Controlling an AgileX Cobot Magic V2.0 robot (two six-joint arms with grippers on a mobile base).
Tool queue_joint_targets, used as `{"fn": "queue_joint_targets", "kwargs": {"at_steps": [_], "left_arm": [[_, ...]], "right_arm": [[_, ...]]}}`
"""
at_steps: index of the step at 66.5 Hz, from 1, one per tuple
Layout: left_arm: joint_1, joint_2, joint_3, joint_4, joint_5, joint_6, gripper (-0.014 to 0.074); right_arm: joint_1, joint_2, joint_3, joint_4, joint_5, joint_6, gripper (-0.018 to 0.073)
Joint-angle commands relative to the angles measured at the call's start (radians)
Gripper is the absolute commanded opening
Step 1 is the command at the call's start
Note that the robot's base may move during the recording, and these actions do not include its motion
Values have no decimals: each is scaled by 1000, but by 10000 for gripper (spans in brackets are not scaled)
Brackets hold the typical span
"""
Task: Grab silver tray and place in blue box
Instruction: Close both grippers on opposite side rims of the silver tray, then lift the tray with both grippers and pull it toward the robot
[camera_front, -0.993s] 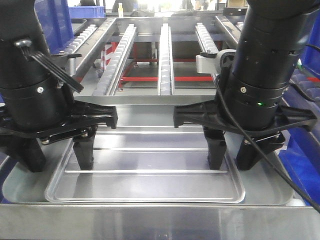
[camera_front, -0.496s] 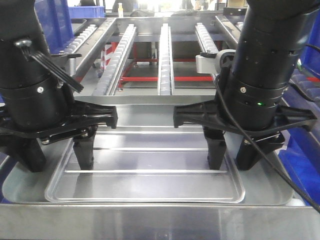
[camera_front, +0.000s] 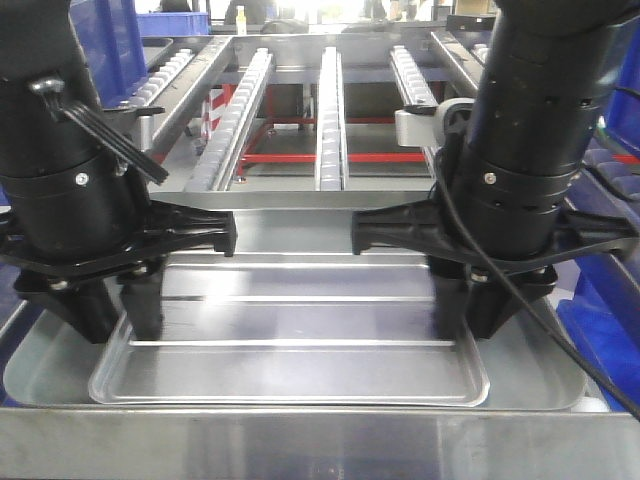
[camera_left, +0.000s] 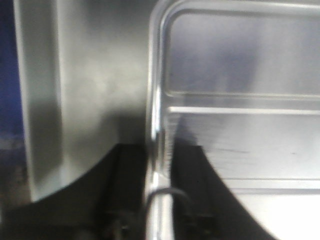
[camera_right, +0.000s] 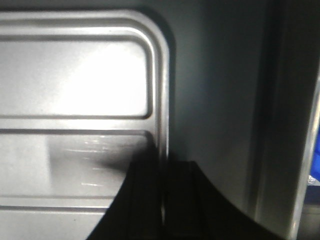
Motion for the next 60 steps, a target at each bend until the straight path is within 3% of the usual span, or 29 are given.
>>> {"fn": "queue_joint_targets", "kwargs": {"at_steps": [1,37,60], "left_arm": [[2,-32,-27,8,-21,-10,-14],[2,-32,-29,1,-21,-21,-13],[0,-166,-116,-28,176,-20,-13]], "right_arm": [[-1,-34,-23,-14,-22,-9,52],[-1,-37,-23,-13,-31,-9,52],[0,-228,-24,-7,123,14,60]]}}
